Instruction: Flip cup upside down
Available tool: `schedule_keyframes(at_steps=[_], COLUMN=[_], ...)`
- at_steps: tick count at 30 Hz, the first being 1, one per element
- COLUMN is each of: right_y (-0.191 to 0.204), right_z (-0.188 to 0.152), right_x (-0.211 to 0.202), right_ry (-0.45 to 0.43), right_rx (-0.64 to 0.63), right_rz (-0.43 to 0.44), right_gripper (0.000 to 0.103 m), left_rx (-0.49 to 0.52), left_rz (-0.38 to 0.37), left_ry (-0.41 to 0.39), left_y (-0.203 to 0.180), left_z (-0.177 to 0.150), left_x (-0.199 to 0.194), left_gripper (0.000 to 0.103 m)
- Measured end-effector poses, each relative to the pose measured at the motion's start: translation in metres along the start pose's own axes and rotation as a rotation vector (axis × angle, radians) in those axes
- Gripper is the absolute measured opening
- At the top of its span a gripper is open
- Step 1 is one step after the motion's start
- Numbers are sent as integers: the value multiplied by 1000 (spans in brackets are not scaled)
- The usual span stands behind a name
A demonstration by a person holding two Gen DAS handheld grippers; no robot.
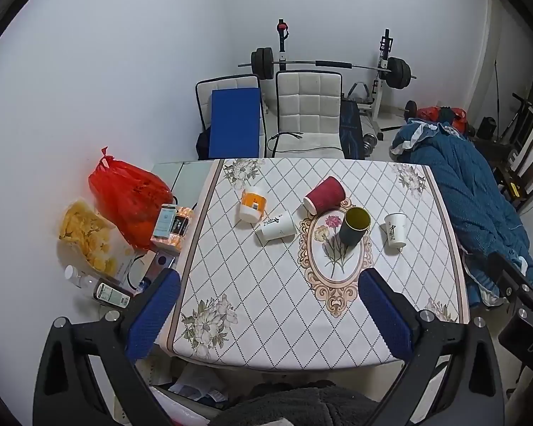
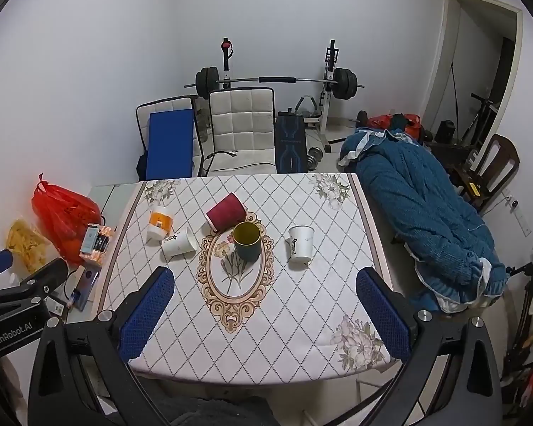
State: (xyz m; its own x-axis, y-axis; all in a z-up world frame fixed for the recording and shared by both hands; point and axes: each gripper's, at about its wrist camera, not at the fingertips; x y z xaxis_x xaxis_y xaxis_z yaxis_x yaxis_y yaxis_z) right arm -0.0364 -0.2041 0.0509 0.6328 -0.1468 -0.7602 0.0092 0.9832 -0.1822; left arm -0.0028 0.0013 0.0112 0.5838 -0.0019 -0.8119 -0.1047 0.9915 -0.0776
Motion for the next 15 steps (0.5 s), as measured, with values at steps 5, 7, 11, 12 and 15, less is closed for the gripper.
schedule_keyframes(at_steps=[5,7,11,12,15], right_y=[1,0,1,1,2], right_z=[2,0,0,0,5], right_x=[0,-1,-2,-3,-5], right_ry=[2,0,-2,-2,0], right_rx=[1,4,8,8,14], right_rz=[1,2,4,2,-2], right_gripper=[103,103,103,103,103], left_rx=[-2,-1,0,-1,1], left_rz=[-4,-7,-13,-13,-15], left_ry=[-2,-4,-5,-5,-6], left_y=[0,0,0,0,-1], left_z=[1,2,4,4,3], left_x=[-1,-3,-4,-4,-5], left_gripper=[103,103,103,103,103])
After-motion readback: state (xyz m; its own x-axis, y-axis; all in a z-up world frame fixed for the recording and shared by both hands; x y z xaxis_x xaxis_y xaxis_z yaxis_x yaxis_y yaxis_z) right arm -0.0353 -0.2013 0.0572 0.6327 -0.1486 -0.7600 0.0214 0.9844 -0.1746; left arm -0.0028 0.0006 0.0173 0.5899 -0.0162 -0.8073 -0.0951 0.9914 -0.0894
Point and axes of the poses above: each gripper's, at about its wrist camera, not at the fingertips, and x roughly the way its jaws point, y to its left, z to its top, and after that the axes turned 15 degrees about -x, right-handed
